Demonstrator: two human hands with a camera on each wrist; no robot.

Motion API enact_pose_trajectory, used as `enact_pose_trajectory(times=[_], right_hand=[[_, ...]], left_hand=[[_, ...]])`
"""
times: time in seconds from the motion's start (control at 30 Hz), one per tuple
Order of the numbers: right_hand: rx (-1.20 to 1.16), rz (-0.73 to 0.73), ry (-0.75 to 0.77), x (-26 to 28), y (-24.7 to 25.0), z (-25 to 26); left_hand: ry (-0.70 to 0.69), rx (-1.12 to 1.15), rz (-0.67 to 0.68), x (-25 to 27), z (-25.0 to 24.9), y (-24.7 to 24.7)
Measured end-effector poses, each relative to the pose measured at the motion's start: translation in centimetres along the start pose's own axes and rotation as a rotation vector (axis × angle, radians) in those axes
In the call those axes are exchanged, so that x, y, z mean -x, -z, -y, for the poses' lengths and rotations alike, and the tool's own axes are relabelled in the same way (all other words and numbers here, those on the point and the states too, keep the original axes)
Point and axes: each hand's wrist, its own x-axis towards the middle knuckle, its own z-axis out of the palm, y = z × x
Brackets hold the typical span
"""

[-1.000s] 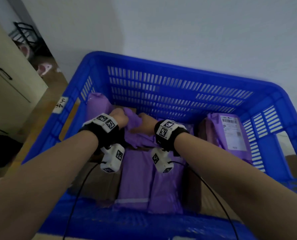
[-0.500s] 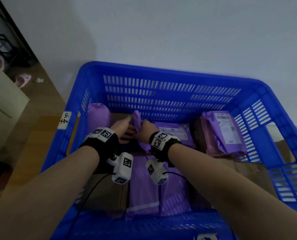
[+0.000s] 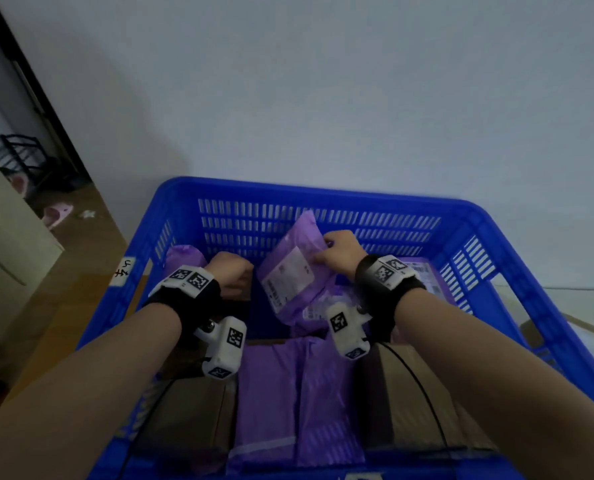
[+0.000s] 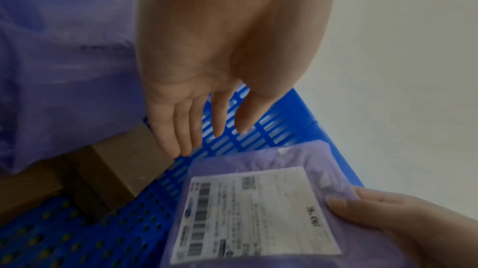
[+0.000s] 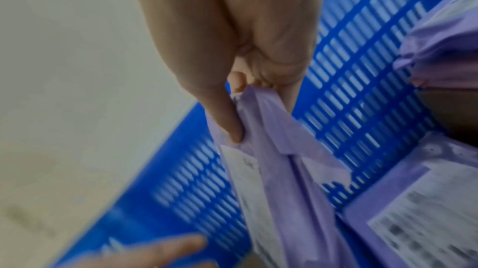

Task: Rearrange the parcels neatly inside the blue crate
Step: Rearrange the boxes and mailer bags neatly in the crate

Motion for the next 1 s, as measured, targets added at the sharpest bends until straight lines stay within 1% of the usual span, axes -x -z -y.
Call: enact_pose_trajectory(times=[0.07, 0.13, 0.27, 0.33, 0.5, 0.6, 0.8, 0.9, 1.0], right_hand=[[-0.205, -0.036, -0.018, 0.5, 1.4, 0.2], [-0.415, -0.042, -0.035, 1.0, 2.6, 0.5], [-0.740, -0.017, -0.026, 1.7, 4.2, 1.4], [-0.858, 0.010, -0.015, 2.1, 4.7, 1.7], [-1.027, 0.012, -0.002, 2.7, 4.9, 1.1], [-0.987, -0.044, 0.008, 2.6, 4.4, 0.3], [-0.702, -0.162, 0.062, 2.7, 3.2, -1.4], [-0.574, -0.212, 0.047, 2.2, 3.1, -2.3], [-0.522, -0.229, 0.027, 1.8, 2.9, -3.6]], left_hand=[[-0.021, -0.025, -0.001, 0.4, -0.3, -0.1], [-0.048, -0.040, -0.003, 1.0, -0.9, -0.2], [-0.176, -0.016, -0.079, 1.9, -2.4, -0.1], [-0.242, 0.019, -0.103, 2.3, -3.2, 0.1], [-0.354, 0.127, -0.109, 3.5, -4.5, 1.0], [-0.400, 0.120, -0.108, 4.0, -4.8, 1.3], [-0.479, 0.004, -0.168, 4.4, -4.6, 0.8], [-0.535, -0.046, -0.170, 4.5, -4.2, 0.3], [-0.570, -0.135, -0.145, 4.4, -3.6, -0.5]])
